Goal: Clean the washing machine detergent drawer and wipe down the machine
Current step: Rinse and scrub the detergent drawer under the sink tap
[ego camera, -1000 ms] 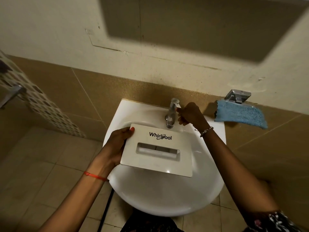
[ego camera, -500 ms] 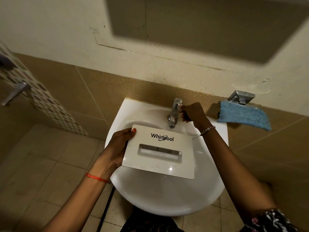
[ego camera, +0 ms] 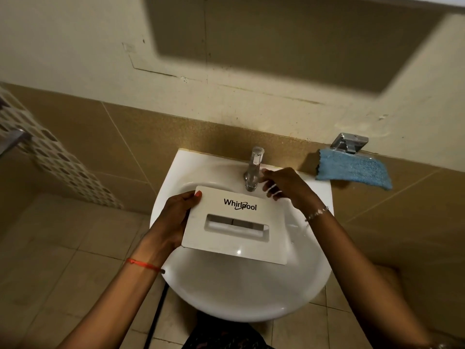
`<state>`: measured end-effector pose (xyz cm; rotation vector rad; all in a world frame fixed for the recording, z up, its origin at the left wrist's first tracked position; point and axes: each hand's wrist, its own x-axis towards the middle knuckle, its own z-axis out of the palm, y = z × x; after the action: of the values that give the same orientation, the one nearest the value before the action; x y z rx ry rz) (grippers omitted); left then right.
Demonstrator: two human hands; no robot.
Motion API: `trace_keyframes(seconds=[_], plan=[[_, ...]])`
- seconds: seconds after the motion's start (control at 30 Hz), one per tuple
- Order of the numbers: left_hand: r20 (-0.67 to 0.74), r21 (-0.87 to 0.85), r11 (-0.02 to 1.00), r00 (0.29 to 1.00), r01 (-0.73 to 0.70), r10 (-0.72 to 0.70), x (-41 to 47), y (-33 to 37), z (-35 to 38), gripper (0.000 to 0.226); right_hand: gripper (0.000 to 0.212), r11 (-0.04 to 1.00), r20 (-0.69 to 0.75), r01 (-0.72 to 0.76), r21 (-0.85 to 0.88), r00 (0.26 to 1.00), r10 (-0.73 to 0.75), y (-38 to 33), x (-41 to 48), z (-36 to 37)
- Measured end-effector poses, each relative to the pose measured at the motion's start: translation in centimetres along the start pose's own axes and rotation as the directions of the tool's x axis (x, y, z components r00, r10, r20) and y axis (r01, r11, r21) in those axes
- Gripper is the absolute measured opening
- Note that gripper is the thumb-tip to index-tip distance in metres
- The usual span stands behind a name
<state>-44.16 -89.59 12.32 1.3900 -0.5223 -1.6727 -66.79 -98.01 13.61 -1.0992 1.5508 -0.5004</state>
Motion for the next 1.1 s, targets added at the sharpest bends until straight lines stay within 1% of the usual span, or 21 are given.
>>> trace_keyframes(seconds=[0.07,0.1,0.13,0.2,0.27,0.3,0.4,0.5,0.63,0.77,1.0,1.1], plan=[[0.0,0.0,1.0,1.0,0.016,-0.016,0.3,0.5,0.2,0.02,0.033,0.999,-0.085,-0.049,-0.025,0.995,0.046,1.2,-2.2,-0.8],[-0.002,-0.007,1.0,1.0,0.025,-0.025,0.5,0.8,0.3,0.019,0.034,0.997,-0.085,-0.078,-0.021,0.994,0.076,1.9,-3.3,-1.2],[-0.01,-0.016,0.999,0.999,0.036,-0.036,0.7,1.1,0.5,0.018,0.035,0.994,-0.046,-0.11,-0.005,0.993,0.11,2.6,-4.5,-1.5],[-0.034,-0.025,0.998,0.997,0.063,-0.064,1.0,1.8,1.2,0.017,0.032,0.984,0.087,-0.15,0.092,0.986,0.143,3.6,-6.4,-1.6],[-0.061,-0.023,0.995,0.993,0.096,-0.097,1.3,2.3,1.9,0.016,0.023,0.955,0.177,-0.153,0.252,0.978,0.11,4.1,-7.4,-1.4],[-0.071,-0.017,0.993,0.991,0.114,-0.115,1.5,2.6,2.2,0.015,0.019,0.939,0.181,-0.143,0.312,0.979,0.089,4.1,-7.6,-1.2],[-0.077,-0.004,0.983,0.98,0.182,-0.182,2.1,3.4,3.0,0.013,0.013,0.92,0.116,-0.096,0.38,0.992,0.055,3.4,-8.0,-1.2],[-0.075,-0.005,0.972,0.97,0.233,-0.233,2.3,4.0,3.7,0.014,0.013,0.905,0.077,-0.085,0.416,0.995,0.058,2.3,-8.1,-1.7],[-0.077,0.025,0.968,0.966,0.25,-0.247,2.6,4.9,4.4,0.016,0.012,0.889,0.057,-0.103,0.446,0.995,0.087,1.4,-8.0,-2.1],[-0.084,0.053,0.965,0.964,0.257,-0.252,2.9,5.8,4.6,0.018,0.015,0.869,0.047,-0.096,0.486,0.995,0.084,0.8,-7.9,-2.2],[-0.099,0.079,0.96,0.961,0.268,-0.26,3.5,6.2,4.2,0.016,0.021,0.863,0.033,-0.103,0.495,0.994,0.1,-0.2,-7.3,-2.0],[-0.1,0.084,0.959,0.96,0.271,-0.262,3.6,6.2,4.0,0.015,0.018,0.865,0.028,-0.092,0.493,0.996,0.09,-0.3,-7.1,-1.9]])
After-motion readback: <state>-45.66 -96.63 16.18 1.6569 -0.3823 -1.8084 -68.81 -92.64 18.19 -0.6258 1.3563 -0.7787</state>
